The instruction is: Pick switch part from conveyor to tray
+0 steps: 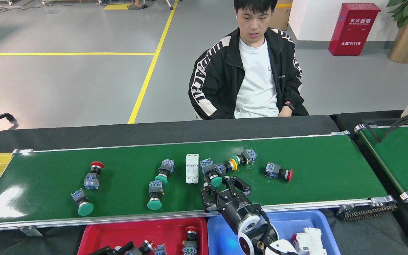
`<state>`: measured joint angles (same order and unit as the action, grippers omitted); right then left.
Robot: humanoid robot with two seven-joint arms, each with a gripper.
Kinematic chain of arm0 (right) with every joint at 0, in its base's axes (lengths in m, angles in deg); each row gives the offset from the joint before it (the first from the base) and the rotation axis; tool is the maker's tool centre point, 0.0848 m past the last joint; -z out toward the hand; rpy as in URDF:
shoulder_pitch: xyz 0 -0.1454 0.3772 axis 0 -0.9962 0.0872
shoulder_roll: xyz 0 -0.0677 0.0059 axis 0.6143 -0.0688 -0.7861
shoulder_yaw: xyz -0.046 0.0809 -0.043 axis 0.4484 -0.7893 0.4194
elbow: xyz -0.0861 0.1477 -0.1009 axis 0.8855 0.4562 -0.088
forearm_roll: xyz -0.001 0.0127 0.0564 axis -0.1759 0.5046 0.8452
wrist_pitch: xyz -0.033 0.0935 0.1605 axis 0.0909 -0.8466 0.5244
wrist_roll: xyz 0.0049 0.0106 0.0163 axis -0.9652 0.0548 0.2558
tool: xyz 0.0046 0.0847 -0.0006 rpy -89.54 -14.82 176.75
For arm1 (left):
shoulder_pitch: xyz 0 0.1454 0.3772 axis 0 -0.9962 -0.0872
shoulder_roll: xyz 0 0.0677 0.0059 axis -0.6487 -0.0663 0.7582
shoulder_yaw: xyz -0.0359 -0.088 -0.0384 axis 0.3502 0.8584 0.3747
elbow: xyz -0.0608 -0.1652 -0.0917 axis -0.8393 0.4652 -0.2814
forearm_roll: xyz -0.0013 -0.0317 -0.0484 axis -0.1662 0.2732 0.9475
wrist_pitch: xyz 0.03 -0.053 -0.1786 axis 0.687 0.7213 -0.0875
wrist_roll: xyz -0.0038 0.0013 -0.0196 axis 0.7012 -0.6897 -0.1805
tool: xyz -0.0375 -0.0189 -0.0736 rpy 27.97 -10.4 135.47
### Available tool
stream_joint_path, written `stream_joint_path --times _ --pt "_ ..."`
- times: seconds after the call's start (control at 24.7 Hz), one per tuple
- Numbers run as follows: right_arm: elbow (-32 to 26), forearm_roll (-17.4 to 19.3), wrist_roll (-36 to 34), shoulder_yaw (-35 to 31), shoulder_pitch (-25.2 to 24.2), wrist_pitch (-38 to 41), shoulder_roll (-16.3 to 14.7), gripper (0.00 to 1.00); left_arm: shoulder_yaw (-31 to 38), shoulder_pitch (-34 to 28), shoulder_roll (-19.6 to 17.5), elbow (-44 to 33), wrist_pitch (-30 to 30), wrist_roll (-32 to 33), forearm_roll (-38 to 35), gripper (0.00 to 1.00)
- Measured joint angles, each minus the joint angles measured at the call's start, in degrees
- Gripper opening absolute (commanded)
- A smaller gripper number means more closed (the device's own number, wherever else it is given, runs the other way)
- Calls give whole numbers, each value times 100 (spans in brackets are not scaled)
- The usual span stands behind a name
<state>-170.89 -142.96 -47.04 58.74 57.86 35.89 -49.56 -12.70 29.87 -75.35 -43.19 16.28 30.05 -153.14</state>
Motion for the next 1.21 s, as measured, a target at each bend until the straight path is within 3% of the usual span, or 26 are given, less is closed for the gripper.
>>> stream_joint_path --times 0.12,0.2,0.24,0.32,0.49,0.65,0.81,0.97,1.09,1.21 --pt "-505 9 6 -1 -667 1169 -247 7 369 1 274 14 7 -8 8 100" --pt "-550 9 9 -7 -874 1770 -325 19 961 26 659 73 8 -14 8 100" --pt "-560 9 9 -7 -950 2026 -328 39 1284 83 812 122 9 -27 5 100" --pt "-579 9 9 -6 -1049 2325 -327 100 1804 208 912 238 -33 -34 -3 100" --pt "-573 14 12 -41 -1012 2516 -275 100 2302 296 884 626 -903 -8 -28 100" --pt "-553 15 15 -139 -868 2494 -106 100 2346 320 600 960 -1720 11 -49 100" --pt "-547 18 20 -709 -450 1742 191 100 2527 424 570 1041 -1993 8 -49 100" --pt "-439 23 23 -1199 -59 500 188 100 2574 807 521 1179 -2064 4 -71 100" --pt "-364 25 23 -1436 -107 -175 -165 100 2558 1140 279 1514 -2179 -18 -77 100" --pt "-444 25 -50 -1536 -497 -351 -532 100 2518 1466 -27 2002 -2337 -19 -87 100"
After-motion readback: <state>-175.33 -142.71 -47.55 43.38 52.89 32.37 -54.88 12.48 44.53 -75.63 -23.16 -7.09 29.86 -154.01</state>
